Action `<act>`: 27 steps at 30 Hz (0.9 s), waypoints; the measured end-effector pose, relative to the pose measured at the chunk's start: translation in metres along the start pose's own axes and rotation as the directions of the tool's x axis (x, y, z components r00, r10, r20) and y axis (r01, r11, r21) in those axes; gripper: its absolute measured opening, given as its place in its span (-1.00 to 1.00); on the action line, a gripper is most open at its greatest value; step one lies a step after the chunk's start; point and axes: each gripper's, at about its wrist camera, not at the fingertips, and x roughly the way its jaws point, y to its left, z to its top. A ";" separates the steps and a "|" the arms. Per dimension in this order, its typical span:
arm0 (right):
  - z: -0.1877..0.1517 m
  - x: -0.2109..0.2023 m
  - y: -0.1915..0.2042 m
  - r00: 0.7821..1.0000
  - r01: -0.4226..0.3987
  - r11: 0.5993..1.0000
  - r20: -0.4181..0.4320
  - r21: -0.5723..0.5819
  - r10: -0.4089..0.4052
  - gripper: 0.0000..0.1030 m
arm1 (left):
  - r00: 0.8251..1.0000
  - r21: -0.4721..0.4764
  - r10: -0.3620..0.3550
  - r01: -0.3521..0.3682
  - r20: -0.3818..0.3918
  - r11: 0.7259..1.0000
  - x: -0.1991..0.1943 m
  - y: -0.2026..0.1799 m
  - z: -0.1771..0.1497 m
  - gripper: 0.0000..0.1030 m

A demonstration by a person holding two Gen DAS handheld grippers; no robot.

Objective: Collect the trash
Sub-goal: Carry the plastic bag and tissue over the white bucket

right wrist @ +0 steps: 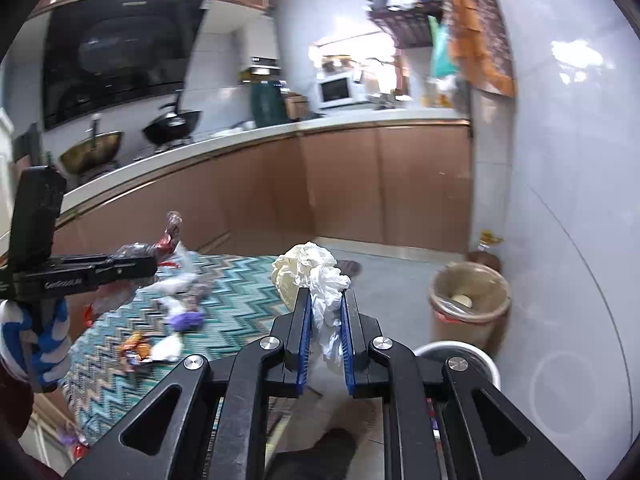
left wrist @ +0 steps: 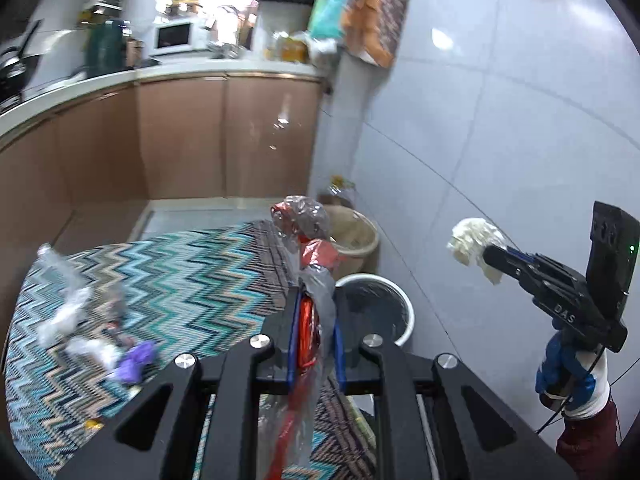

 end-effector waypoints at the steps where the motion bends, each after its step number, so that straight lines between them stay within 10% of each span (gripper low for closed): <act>1: -0.001 0.004 -0.008 1.000 0.015 1.000 -0.006 0.015 -0.015 -0.73 | 1.000 0.009 -0.008 0.008 -0.013 1.000 0.009 -0.006 0.000 -0.75; 9: -0.025 0.048 -0.079 0.987 0.135 0.984 -0.107 0.115 -0.123 -0.73 | 0.979 0.084 -0.047 0.065 -0.200 0.994 0.122 -0.059 0.013 -0.74; 27: -0.082 0.177 -0.210 0.924 0.279 0.932 -0.328 0.231 -0.196 -0.65 | 0.863 0.140 -0.033 0.119 -0.503 0.983 0.354 -0.119 -0.008 -0.70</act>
